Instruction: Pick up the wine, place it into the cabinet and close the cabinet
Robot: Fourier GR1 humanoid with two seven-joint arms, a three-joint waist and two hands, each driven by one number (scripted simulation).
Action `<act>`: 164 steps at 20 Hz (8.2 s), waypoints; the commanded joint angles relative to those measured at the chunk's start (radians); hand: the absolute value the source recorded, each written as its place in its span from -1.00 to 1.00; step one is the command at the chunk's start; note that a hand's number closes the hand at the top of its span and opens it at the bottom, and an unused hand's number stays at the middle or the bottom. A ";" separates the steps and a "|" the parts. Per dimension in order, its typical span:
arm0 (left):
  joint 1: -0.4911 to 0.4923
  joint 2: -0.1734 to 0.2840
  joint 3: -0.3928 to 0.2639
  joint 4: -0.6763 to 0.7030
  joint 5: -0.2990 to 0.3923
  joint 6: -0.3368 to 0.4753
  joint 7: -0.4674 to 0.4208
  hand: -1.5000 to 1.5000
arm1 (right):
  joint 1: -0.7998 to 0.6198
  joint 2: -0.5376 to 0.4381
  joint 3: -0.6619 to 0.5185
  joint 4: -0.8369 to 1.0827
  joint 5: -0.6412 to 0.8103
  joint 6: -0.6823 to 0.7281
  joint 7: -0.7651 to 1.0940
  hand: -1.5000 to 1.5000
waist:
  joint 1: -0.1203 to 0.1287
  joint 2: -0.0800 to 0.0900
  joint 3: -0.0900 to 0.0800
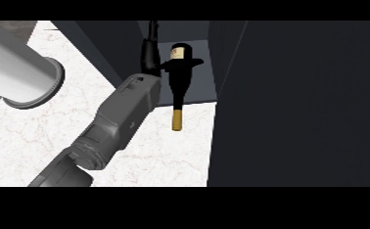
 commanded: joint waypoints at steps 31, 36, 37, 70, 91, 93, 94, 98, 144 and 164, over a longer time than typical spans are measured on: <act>0.855 0.184 -0.498 -1.399 -0.063 0.283 0.160 -1.00 | 0.074 -0.066 -0.135 -0.081 -0.067 -0.057 0.034 -1.00 | 0.098 -0.037 0.002; 1.054 0.314 -0.539 -1.569 -0.135 0.289 0.134 1.00 | 0.101 -0.071 -0.128 -0.046 -0.007 -0.002 0.002 -1.00 | 0.097 -0.033 0.002; 1.032 0.362 -0.487 -1.587 -0.121 0.232 0.180 1.00 | 0.053 -0.071 -0.122 0.000 0.016 -0.004 -0.012 -1.00 | 0.095 -0.030 0.002; 1.508 0.890 0.011 -1.735 0.151 -0.285 0.014 1.00 | 0.165 0.014 0.739 -0.190 0.235 0.288 0.153 1.00 | 0.099 -0.049 -0.004; 1.553 0.976 0.136 -1.662 0.240 -0.496 0.012 1.00 | -0.146 0.097 1.001 0.072 0.427 -0.048 0.152 1.00 | 0.147 -0.043 -0.009; 1.548 0.998 0.154 -1.690 0.249 -0.502 0.023 1.00 | -0.153 0.096 0.987 0.096 0.402 -0.059 0.142 1.00 | 0.163 -0.040 -0.007; 1.558 0.986 0.138 -1.674 0.229 -0.502 0.009 1.00 | -0.162 0.096 0.972 0.095 0.390 -0.064 0.157 1.00 | 0.168 -0.038 -0.011; 1.551 0.996 0.140 -1.670 0.237 -0.532 0.019 1.00 | -0.185 0.095 0.941 0.115 0.374 -0.074 0.122 1.00 | 0.172 -0.033 -0.011; 1.386 0.975 0.105 -1.671 0.219 -0.608 0.071 1.00 | -1.167 0.103 0.415 1.062 0.420 -0.394 0.080 1.00 | 0.325 0.044 -0.008; 1.403 0.963 0.124 -1.637 0.232 -0.603 0.070 1.00 | -1.118 -0.010 0.335 1.276 0.236 -0.389 -0.008 1.00 | 0.254 0.057 -0.002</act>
